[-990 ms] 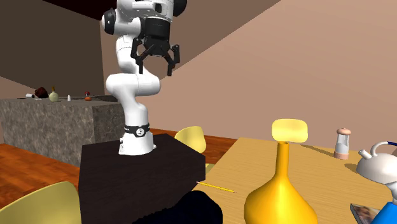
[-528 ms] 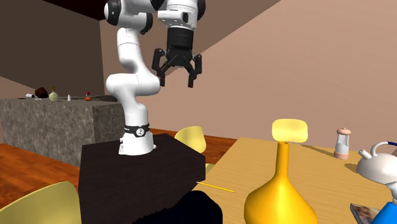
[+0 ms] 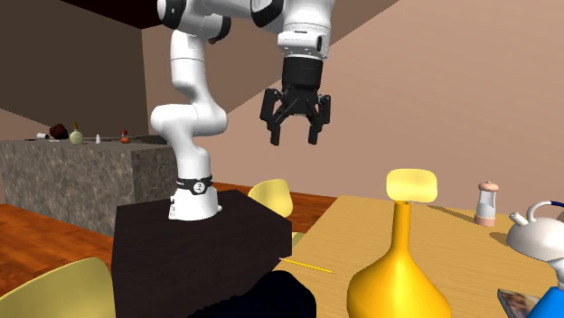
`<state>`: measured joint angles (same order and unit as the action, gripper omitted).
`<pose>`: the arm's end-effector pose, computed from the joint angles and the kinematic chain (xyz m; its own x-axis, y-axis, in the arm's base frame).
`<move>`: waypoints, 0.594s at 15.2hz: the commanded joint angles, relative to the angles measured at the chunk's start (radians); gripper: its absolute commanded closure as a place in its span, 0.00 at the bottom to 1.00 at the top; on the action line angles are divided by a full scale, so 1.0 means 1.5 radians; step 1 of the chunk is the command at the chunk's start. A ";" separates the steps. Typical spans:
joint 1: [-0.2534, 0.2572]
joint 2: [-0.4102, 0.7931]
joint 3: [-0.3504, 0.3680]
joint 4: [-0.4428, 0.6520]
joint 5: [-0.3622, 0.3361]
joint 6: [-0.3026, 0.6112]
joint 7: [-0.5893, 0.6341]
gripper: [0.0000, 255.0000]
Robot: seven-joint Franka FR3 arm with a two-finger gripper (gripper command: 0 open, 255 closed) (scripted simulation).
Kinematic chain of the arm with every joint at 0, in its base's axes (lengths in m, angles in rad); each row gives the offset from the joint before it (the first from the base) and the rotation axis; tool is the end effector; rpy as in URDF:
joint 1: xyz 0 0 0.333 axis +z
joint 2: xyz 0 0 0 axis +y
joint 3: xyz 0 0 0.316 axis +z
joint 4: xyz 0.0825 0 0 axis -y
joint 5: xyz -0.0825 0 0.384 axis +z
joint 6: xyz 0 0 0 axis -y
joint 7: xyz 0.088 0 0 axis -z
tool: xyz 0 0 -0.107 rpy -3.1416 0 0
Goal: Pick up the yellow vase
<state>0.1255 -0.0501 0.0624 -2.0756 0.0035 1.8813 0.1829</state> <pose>0.5103 0.0976 0.4396 0.9900 0.0015 -0.1414 0.0052 -0.9996 0.0261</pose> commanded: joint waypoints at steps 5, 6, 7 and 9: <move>0.018 0.151 0.017 0.132 -0.003 0.014 0.021 0.00; 0.022 0.176 0.019 0.158 -0.004 0.013 0.025 0.00; 0.026 0.202 0.022 0.185 -0.005 0.011 0.028 0.00; 0.034 0.255 0.025 0.243 -0.009 0.006 0.035 0.00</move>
<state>0.1701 0.2868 0.0973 -1.7543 -0.0067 1.8872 0.2304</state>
